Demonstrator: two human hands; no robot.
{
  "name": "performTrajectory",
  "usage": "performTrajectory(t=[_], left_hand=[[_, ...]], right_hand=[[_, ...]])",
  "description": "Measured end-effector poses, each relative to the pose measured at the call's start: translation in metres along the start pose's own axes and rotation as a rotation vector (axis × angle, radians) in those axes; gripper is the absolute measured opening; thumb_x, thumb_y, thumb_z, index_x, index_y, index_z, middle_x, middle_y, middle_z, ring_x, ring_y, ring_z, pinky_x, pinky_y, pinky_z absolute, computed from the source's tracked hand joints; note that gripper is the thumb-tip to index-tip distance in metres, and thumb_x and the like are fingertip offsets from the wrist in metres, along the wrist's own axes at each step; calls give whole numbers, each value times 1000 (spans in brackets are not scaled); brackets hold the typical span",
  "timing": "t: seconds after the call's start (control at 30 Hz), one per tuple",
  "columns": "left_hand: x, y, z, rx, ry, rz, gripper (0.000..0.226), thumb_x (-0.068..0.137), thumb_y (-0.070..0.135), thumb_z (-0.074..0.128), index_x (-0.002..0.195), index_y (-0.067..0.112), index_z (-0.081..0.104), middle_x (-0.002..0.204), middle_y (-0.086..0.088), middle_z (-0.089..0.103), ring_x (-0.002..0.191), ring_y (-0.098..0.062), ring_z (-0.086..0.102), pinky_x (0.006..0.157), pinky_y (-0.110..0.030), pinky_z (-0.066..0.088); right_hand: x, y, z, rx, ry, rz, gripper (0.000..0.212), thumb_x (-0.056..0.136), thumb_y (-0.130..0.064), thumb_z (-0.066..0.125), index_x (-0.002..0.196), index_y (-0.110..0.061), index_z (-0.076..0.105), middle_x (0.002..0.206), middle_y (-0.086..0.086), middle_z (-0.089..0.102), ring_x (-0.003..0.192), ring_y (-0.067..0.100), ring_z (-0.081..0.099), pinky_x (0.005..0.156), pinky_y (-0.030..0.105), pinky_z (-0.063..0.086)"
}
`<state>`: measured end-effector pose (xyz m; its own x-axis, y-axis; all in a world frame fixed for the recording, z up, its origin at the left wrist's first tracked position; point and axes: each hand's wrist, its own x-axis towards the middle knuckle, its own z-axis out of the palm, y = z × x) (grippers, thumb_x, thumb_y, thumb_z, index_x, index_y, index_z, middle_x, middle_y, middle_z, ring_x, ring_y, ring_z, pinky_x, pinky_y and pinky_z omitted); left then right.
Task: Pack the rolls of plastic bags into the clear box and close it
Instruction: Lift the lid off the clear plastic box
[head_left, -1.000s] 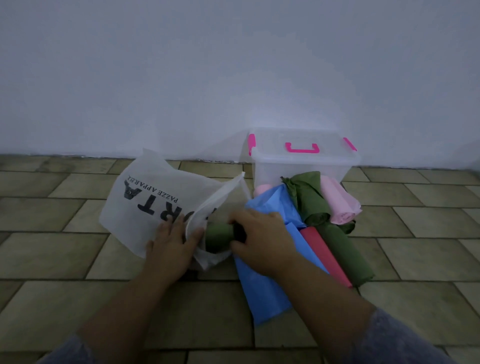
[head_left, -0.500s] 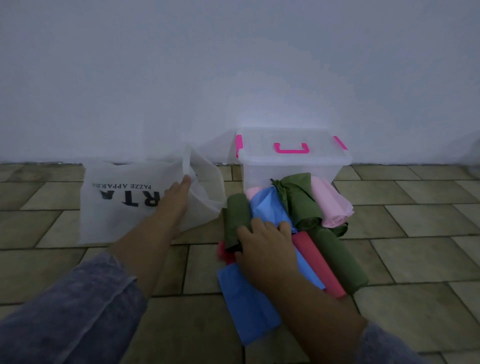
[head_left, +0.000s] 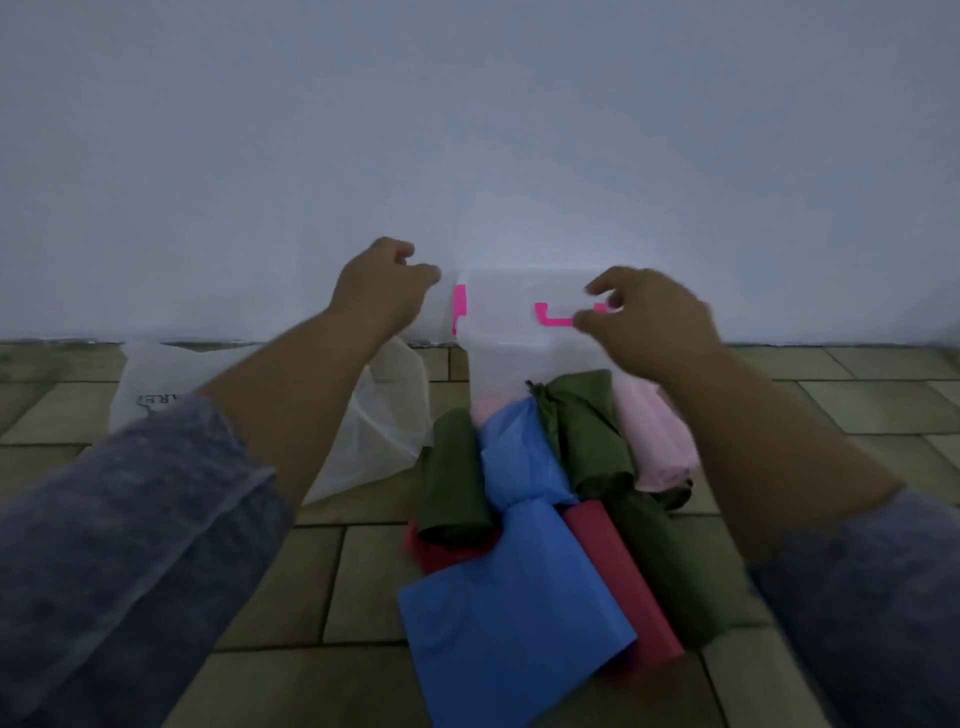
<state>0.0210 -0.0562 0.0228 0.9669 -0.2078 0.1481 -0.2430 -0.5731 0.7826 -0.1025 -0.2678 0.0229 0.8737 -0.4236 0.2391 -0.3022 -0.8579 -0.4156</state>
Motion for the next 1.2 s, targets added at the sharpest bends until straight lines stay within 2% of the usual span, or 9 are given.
performTrajectory(t=[0.13,0.27,0.43,0.53,0.6,0.77,0.93,1.07,1.2], left_hand=[[26,17,35,-1,-292,-235,75,84,53,59,138,5,38,138,-16,44,117,-31,48,94,-38,45],[33,7,71,-35,-291,-326,93,75,60,65,144,9,27,137,-15,42,101,-27,52,76,-36,52],[48,-14,77,-229,-180,-324,62,85,39,65,134,10,43,120,-13,55,96,-29,61,77,-42,57],[46,-24,73,-463,-150,-461,29,90,23,59,114,6,59,110,-17,65,83,-27,66,62,-36,58],[44,-28,69,-529,-91,-550,22,87,8,57,108,1,62,109,-21,66,89,-31,66,71,-40,59],[42,-16,51,-139,86,-178,50,90,25,56,137,16,42,138,-8,48,116,-26,52,94,-31,41],[25,-13,58,-57,-137,-163,69,92,49,49,148,24,19,153,-7,28,133,-30,35,108,-44,32],[21,-19,56,-40,-162,-113,75,91,54,47,150,25,12,156,-6,22,137,-28,30,111,-45,28],[17,-27,55,22,-219,-23,102,75,61,64,151,25,5,157,-6,16,139,-25,26,109,-42,28]], right_hand=[[48,57,-1,-135,18,297,69,75,-57,61,134,-30,39,133,11,45,118,35,48,98,49,34],[71,82,15,-30,-139,347,75,77,-52,63,137,-15,37,134,17,46,116,37,49,96,42,42],[79,95,28,46,-132,332,70,78,-48,63,134,-11,41,129,14,52,110,31,53,79,35,39],[79,99,30,71,-109,320,74,77,-49,64,138,-14,39,132,12,51,113,30,52,78,34,37],[79,98,29,85,-108,330,75,78,-49,65,138,-14,38,133,12,50,114,30,52,79,33,36],[76,87,34,111,-108,281,77,76,-52,66,138,-14,40,135,10,50,116,28,51,81,33,36],[74,79,39,260,-39,341,60,85,-50,57,129,-11,48,128,11,55,110,29,54,86,34,42],[60,91,28,620,-187,561,46,92,-50,47,111,-8,54,117,13,57,98,32,57,90,48,49],[64,80,11,254,-91,155,52,85,-58,53,114,-16,59,113,-2,52,97,18,48,83,31,36]])
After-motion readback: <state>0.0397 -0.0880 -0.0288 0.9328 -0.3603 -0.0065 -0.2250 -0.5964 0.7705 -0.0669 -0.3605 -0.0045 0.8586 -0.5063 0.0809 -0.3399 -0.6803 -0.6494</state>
